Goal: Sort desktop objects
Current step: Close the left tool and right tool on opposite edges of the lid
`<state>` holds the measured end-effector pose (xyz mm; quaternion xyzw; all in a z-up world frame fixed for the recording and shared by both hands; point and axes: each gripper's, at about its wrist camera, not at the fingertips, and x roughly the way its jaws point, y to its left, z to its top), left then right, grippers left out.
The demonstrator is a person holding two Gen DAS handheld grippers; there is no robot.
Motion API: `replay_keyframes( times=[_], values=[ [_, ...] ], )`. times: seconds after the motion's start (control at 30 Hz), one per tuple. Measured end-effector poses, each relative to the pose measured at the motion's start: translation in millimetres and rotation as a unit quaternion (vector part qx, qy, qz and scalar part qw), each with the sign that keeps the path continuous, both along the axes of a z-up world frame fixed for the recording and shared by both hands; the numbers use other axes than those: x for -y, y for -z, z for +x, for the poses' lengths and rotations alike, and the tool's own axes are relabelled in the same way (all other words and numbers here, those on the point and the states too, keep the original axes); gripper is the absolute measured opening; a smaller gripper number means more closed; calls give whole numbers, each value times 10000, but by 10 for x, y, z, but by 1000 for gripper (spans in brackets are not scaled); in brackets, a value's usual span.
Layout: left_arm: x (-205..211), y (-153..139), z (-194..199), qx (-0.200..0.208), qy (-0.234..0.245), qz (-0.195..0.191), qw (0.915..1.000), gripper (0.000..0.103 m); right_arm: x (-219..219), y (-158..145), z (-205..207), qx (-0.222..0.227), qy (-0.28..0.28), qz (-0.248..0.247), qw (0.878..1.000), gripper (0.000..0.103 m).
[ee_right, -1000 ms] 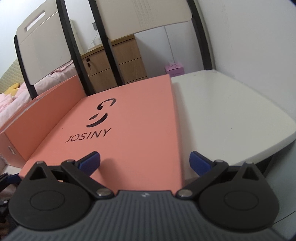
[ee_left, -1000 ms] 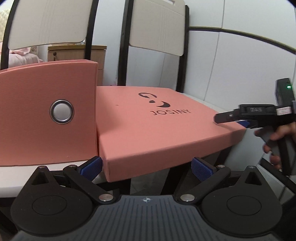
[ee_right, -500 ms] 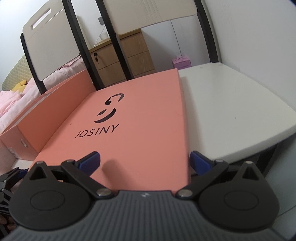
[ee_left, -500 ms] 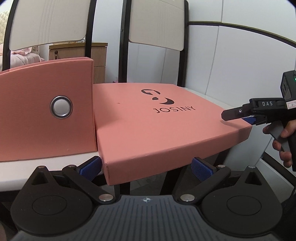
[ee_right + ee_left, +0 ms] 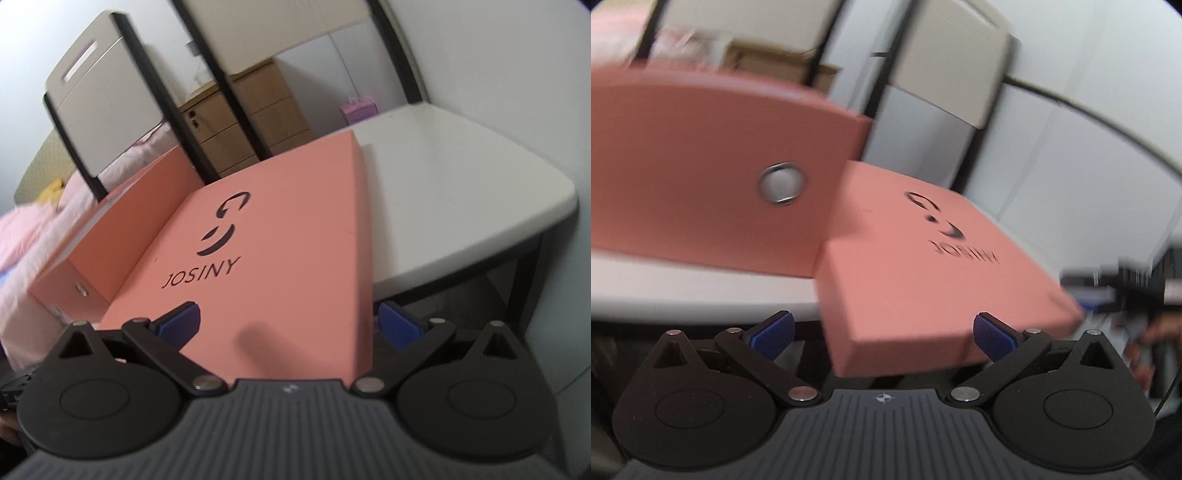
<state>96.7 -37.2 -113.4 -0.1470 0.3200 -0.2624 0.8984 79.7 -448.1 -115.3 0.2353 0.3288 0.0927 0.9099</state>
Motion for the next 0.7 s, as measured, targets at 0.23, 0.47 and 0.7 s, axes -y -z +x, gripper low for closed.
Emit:
replay_keyframes(
  times=[0.23,0.47,0.7],
  values=[
    [-32,32,149,7,-99,-327,9994,103,65,42,49,251,112,96,9996,103],
    [157,48,99,236,237,-127,9994,103,-102,78,246,379,8,-353,9987,103],
    [217,66,22,268,282,76,9992,103,-92,80,302,290,69,-312,9991,103]
  ],
)
